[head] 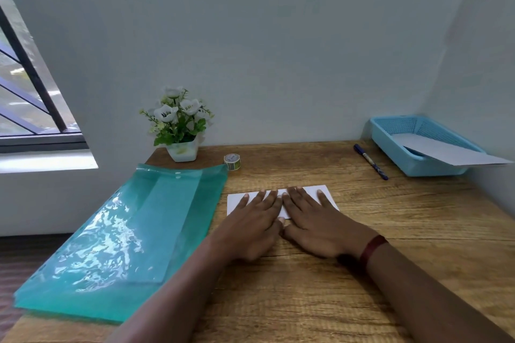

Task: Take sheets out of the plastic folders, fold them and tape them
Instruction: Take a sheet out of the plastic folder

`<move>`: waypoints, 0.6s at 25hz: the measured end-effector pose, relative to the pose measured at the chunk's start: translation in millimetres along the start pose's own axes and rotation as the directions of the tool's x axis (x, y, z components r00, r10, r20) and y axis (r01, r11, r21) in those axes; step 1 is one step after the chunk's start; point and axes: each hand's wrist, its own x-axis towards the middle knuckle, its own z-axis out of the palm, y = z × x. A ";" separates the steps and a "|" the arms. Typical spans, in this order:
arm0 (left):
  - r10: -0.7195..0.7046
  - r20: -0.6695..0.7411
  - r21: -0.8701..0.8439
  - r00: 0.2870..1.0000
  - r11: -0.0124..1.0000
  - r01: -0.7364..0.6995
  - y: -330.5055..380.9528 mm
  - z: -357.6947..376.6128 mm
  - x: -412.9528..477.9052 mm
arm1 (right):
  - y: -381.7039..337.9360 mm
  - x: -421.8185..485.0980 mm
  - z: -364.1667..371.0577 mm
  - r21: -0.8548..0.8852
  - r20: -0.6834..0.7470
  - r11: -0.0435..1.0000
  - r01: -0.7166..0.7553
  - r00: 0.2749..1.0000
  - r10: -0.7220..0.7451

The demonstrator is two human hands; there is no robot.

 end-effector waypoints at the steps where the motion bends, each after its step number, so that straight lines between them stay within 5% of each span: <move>1: -0.043 0.004 -0.005 0.999 0.999 0.043 -0.1 0.4 1.1 | 0.7 -0.4 -1.2 0.003 0.005 1.000 -0.009 1.000 0.009; 5: -0.206 0.036 -0.016 0.978 0.978 0.207 -2.6 0.2 4.0 | 2.8 -2.6 -5.9 0.021 0.026 0.998 -0.056 0.998 0.056; 15: -0.189 0.083 0.009 0.978 0.982 0.189 -15.7 -9.6 -2.2 | 27.7 -4.8 -12.0 0.003 0.021 0.966 -0.259 0.966 0.259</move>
